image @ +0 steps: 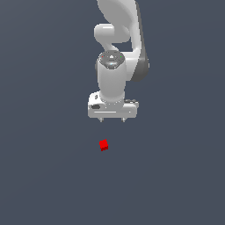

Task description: Pick up the red cube and move it to a goal position.

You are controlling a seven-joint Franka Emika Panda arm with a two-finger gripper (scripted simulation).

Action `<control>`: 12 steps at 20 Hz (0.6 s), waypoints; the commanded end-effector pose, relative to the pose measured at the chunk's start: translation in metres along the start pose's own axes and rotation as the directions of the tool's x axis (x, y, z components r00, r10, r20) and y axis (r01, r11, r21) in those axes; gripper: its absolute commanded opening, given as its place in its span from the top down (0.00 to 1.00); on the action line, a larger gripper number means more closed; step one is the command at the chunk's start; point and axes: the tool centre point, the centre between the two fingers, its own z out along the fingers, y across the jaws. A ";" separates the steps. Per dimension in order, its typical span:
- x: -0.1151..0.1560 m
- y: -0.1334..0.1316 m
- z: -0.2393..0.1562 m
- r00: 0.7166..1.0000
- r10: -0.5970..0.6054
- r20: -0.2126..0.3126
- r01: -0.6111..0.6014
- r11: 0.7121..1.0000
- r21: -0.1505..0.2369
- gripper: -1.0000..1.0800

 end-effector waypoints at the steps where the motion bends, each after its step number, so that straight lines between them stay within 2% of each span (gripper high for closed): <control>1: 0.000 0.000 0.000 1.000 0.000 0.000 0.000 1.000 0.000 0.04; 12: 0.009 0.011 0.030 0.998 -0.066 0.001 0.066 0.998 -0.001 0.04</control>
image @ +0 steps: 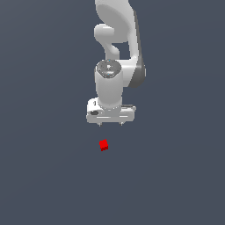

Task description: Pick up the red cube and move it to a goal position.

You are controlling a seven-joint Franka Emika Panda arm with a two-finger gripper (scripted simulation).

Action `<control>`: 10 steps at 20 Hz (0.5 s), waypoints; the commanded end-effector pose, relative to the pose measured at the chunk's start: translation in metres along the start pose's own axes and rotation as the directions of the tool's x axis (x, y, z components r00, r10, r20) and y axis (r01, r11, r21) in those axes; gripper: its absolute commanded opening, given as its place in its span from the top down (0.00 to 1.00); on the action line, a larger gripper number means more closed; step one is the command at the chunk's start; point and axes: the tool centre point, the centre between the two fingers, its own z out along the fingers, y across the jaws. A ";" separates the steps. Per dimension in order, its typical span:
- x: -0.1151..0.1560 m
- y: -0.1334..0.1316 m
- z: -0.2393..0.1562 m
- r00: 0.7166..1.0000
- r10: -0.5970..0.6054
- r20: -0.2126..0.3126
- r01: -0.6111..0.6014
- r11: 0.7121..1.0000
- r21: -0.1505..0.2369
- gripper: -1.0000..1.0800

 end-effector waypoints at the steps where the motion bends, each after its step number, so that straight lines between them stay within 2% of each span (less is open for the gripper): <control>1: 0.003 0.005 0.013 1.000 -0.028 0.001 0.028 1.000 0.000 0.04; 10: 0.024 0.027 0.079 0.985 -0.173 0.005 0.173 0.985 -0.002 0.04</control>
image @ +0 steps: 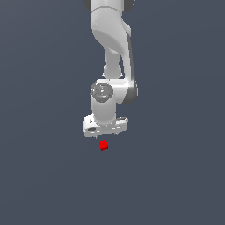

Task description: Pick up the red cube and move it to a goal position.

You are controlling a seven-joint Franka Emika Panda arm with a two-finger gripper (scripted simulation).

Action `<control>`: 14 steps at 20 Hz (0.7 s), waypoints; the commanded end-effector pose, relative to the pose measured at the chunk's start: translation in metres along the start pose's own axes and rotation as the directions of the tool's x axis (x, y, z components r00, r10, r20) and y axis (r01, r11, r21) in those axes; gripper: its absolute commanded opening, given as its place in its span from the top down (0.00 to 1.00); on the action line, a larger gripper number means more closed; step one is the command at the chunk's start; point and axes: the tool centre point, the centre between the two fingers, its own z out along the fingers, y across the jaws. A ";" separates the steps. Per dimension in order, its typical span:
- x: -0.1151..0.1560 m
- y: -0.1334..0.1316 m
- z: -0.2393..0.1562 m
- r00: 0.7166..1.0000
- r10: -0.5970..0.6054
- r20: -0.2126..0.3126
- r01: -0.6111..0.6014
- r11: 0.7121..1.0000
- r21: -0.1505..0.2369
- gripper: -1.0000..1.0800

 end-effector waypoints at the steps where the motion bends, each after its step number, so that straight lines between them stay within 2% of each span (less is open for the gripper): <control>1: 0.006 0.007 0.019 0.999 -0.042 0.000 0.042 0.999 -0.001 0.04; 7: 0.017 0.017 0.049 0.994 -0.111 0.002 0.111 0.994 -0.002 0.04; 14: 0.023 0.022 0.064 0.989 -0.145 0.003 0.145 0.989 -0.003 0.04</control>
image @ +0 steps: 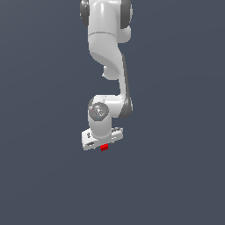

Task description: Pick up the red cube and move it to a goal position.

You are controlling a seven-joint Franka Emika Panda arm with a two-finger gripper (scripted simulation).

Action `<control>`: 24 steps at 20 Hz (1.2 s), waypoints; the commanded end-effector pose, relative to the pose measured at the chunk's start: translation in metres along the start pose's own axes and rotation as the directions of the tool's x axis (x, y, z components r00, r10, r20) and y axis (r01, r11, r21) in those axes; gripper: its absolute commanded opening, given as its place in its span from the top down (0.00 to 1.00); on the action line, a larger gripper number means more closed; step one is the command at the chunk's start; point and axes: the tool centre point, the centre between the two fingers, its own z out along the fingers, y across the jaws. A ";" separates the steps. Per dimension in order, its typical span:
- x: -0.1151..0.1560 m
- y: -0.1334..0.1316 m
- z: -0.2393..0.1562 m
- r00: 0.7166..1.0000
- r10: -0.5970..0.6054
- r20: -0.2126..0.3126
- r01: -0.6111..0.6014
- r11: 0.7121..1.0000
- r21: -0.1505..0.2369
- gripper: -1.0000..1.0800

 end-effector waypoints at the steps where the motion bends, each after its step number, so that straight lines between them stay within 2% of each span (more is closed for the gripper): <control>1: 0.002 0.001 0.002 1.000 -0.007 -0.001 0.007 1.000 -0.001 0.04; 2: 0.002 0.001 0.002 1.000 -0.007 -0.001 0.007 1.000 -0.001 0.04; 3: 0.002 0.001 0.002 1.000 -0.007 -0.001 0.007 1.000 -0.001 1.00; 16: 0.001 0.001 0.001 1.000 -0.007 -0.001 0.007 1.000 -0.001 1.00; 24: -0.009 -0.011 -0.014 1.000 -0.007 -0.001 0.007 1.000 -0.001 1.00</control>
